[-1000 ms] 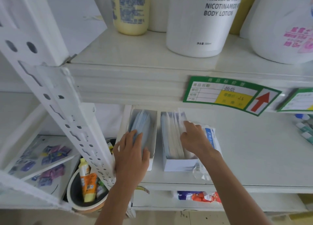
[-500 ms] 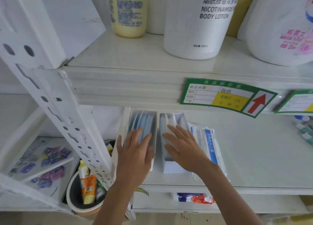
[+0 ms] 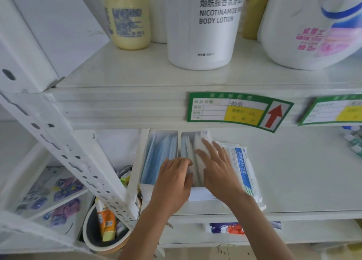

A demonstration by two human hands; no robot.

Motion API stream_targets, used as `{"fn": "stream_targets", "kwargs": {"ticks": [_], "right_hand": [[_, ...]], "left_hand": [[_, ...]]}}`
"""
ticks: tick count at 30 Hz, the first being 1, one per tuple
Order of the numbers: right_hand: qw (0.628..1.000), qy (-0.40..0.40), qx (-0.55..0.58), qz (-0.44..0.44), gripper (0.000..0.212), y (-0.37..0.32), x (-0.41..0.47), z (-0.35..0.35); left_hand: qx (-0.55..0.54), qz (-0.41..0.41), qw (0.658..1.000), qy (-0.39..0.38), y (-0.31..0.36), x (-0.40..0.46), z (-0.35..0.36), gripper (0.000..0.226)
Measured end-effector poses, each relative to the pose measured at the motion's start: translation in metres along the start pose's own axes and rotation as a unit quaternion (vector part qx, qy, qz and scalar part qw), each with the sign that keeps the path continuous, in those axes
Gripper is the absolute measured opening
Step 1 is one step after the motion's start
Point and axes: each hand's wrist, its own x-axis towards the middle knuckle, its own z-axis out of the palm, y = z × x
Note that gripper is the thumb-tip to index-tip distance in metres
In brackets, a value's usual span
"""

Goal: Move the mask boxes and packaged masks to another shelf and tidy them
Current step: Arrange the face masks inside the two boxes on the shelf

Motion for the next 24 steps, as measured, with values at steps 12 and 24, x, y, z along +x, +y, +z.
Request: {"fn": "stream_targets", "kwargs": {"ticks": [12,24], "right_hand": [[0.997,-0.01,0.051,0.049,0.054,0.003,0.001,0.006],[0.991,-0.013,0.088,0.097,0.038,-0.003,0.007,0.01]], "left_hand": [[-0.084,-0.031,0.995,0.033,-0.006,0.003,0.002,0.021],[-0.079,0.01,0.996,0.028,-0.01,0.005,0.005,0.017]]}}
